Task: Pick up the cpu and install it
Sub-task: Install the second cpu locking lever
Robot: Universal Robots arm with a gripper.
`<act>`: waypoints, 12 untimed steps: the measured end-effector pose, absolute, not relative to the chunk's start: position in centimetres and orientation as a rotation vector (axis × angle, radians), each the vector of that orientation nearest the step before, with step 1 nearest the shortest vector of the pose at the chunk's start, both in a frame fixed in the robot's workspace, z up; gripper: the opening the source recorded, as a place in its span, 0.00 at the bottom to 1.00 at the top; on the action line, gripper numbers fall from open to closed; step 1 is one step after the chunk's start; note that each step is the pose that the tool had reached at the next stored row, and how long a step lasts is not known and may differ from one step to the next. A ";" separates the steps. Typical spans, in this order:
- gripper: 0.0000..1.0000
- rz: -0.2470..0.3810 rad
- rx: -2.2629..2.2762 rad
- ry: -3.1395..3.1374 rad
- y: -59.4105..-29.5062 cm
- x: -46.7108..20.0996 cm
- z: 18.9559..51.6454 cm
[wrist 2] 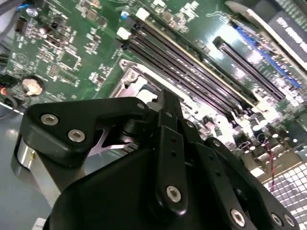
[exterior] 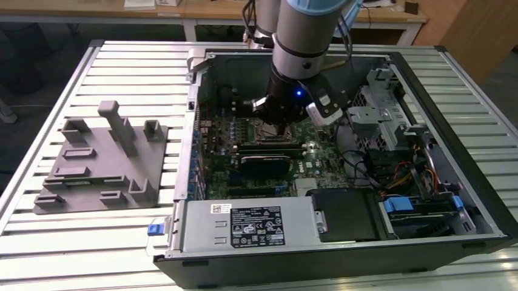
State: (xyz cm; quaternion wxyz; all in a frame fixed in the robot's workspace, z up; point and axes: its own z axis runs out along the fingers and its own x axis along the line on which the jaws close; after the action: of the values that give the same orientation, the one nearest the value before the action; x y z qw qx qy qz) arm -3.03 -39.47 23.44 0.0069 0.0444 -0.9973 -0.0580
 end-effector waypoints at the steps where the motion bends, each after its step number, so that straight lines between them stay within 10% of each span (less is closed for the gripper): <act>1: 0.11 -0.182 0.140 -3.119 -39.5 -3.3 23.4; 12: 0.11 -0.193 0.147 -3.118 -39.7 -4.6 22.2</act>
State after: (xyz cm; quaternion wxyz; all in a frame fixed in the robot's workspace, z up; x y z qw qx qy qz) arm -4.63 -39.74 22.23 0.0069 0.0470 -0.9970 -0.0618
